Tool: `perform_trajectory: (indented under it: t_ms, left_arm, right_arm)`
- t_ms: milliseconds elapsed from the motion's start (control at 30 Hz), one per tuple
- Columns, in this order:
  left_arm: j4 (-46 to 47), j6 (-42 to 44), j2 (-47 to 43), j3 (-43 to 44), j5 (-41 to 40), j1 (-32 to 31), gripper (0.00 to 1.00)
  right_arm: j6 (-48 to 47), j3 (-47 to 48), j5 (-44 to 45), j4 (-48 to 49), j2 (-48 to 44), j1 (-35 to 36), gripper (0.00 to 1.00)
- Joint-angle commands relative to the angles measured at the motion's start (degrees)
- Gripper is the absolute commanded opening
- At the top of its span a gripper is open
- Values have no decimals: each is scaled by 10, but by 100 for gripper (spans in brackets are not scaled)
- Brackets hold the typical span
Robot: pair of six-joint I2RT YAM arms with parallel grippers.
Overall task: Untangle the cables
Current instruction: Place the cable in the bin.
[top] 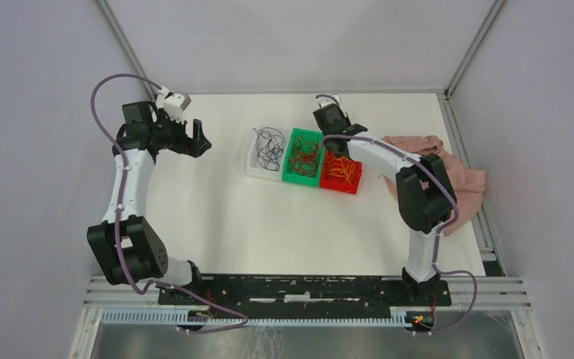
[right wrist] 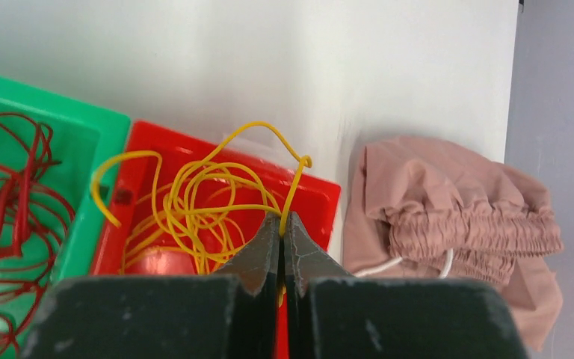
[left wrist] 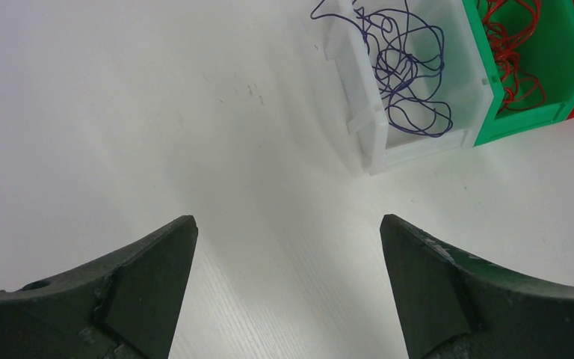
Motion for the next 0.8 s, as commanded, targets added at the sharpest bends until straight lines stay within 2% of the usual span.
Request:
perform_trajectory:
  t_ms: [0,233,333,367,433,600,667,767]
  left_arm:
    - [24,-10,-23,-2,9,5,99]
    - [24,-8,-22,-5,12,8,99]
    - [25,-7,-15,-4,14,8,99]
    - [26,-9,-11,-2,15,8,99]
    - [26,-16,-2,3,13,8,99]
    - [22,-25,1,11,14,8,99]
    - [22,-26,-4,11,13,8,99]
    - [21,-25,-14,10,12,8,99]
  right_arm:
    - [-21,68,28,-9,54,0,0]
    - [-10,73,-10,-24,105,2,4]
    - [-6,66,-22,-30,102,1,11]
    - [-2,63,-27,-32,95,1,17]
    - [8,62,-35,-38,72,1,36]
    - [21,61,-66,-46,-12,0,64]
    - [23,62,-75,-51,-43,0,71]
    - [28,66,-81,-68,-81,-1,75]
